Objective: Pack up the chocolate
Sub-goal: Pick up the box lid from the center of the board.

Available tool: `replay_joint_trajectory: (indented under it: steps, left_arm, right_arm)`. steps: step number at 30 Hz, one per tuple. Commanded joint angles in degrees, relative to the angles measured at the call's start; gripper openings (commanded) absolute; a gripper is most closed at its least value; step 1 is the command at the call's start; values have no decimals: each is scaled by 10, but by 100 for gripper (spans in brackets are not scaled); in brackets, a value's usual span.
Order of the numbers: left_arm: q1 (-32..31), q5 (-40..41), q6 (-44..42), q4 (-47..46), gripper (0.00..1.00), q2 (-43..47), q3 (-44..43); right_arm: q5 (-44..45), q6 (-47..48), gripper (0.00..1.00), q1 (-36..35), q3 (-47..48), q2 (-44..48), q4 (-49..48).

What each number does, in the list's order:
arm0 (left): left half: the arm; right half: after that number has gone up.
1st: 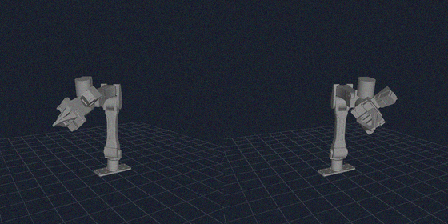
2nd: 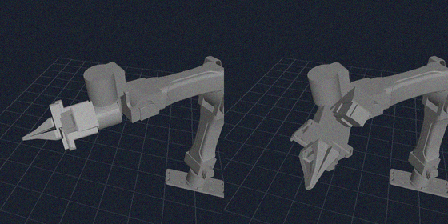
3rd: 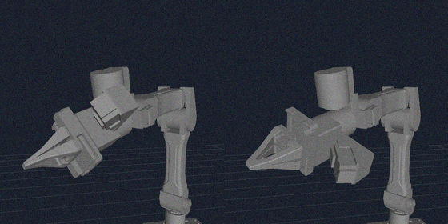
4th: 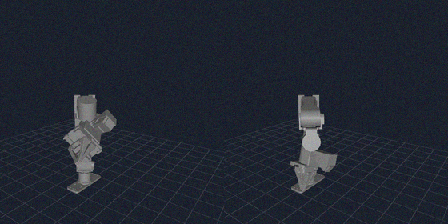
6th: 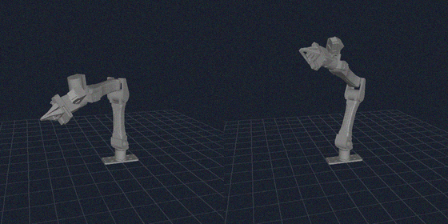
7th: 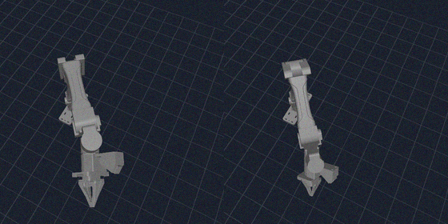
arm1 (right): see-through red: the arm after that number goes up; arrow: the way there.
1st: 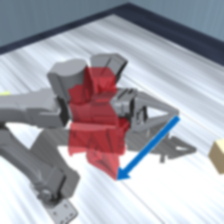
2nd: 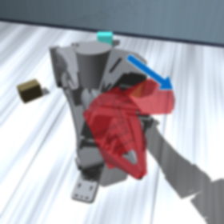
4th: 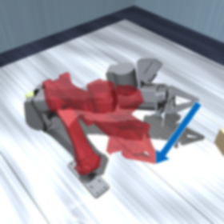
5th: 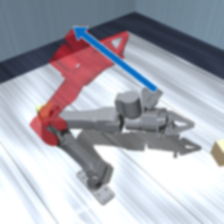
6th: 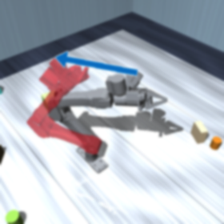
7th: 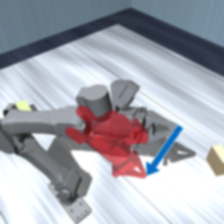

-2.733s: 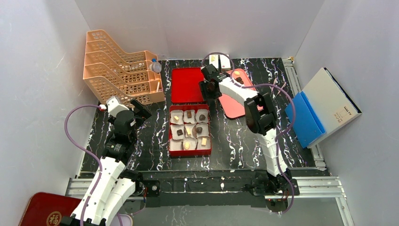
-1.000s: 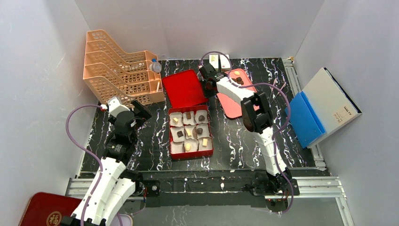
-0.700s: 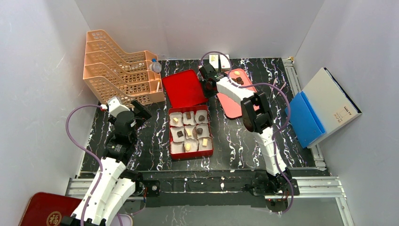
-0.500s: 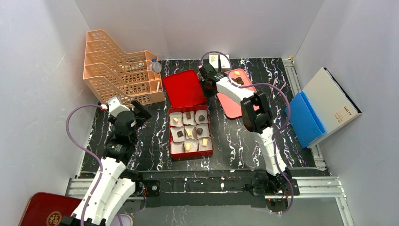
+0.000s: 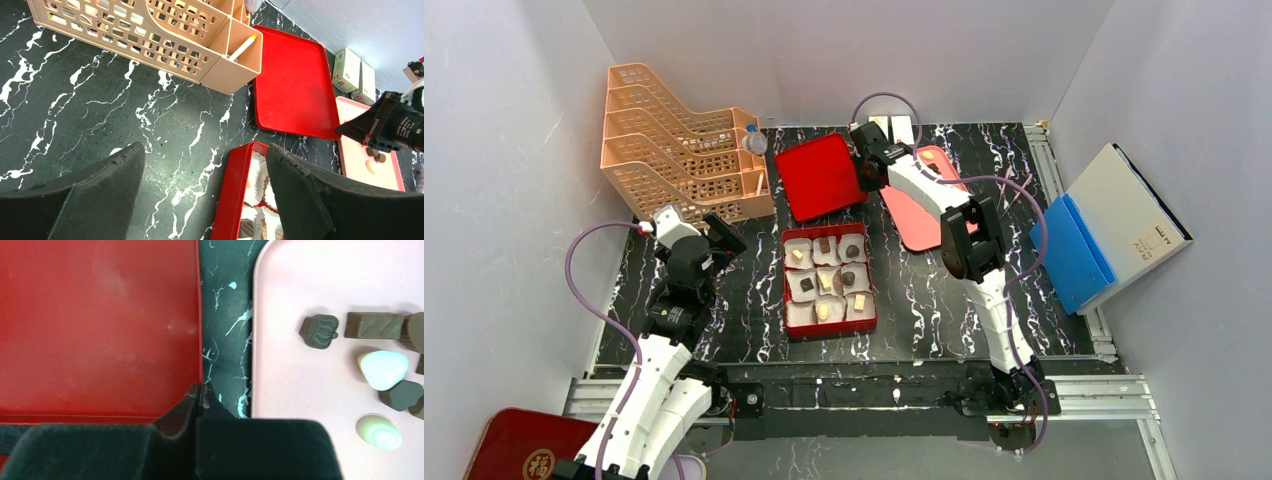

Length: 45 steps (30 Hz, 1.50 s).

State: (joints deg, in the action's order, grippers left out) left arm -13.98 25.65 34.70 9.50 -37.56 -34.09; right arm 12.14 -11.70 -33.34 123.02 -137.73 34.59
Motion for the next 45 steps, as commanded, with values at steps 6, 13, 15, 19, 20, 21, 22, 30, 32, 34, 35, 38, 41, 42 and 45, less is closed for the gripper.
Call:
replay_joint_trajectory:
  steps: [6, 13, 15, 19, 20, 21, 22, 30, 32, 34, 35, 38, 41, 42, 45]
  left_arm:
    - [3, -10, -2, 11, 87, -2, -10]
    - [2, -16, -4, 10, 87, -18, -12]
    - [2, -15, -7, 10, 87, -19, -14]
    - [2, -15, -9, 10, 88, -20, -12]
    - [3, -15, -9, 10, 88, -20, -11]
    - [3, -15, -9, 10, 88, -21, -10]
    - [3, -15, -9, 9, 88, -22, -8]
    - [2, -21, -7, -10, 91, -47, 4]
    - [3, -24, -11, -17, 93, -59, 0]
    - [3, -27, -14, -22, 95, -72, -6]
    - [3, -30, -17, -25, 96, -79, -8]
    - [2, -42, -18, -37, 98, -95, -12]
    - [3, -52, -17, -47, 99, -105, -12]
    - [2, -55, -17, -50, 98, -109, -13]
    - [2, -62, -15, -61, 99, -121, -17]
  right_arm:
    - [13, -4, 1, 15, 37, 51, -36]
    - [13, -4, 1, 15, 40, 65, -46]
    - [13, -3, 1, 15, 43, 66, -48]
    - [15, -3, 1, 16, 58, 66, -47]
    - [16, -2, 1, 16, 61, 66, -46]
    - [16, -2, 1, 16, 65, 67, -46]
    - [17, -2, 1, 15, 68, 68, -45]
    - [16, -2, 1, 16, 75, 87, -40]
    - [15, -3, 1, 15, 73, 95, -39]
    - [16, -4, 1, 15, 70, 102, -39]
    - [16, -4, 1, 15, 68, 106, -39]
    - [15, -5, 1, 16, 61, 117, -38]
    - [13, -6, 1, 16, 51, 130, -40]
    - [12, -7, 1, 16, 47, 134, -40]
    - [9, -8, 1, 15, 39, 147, -38]
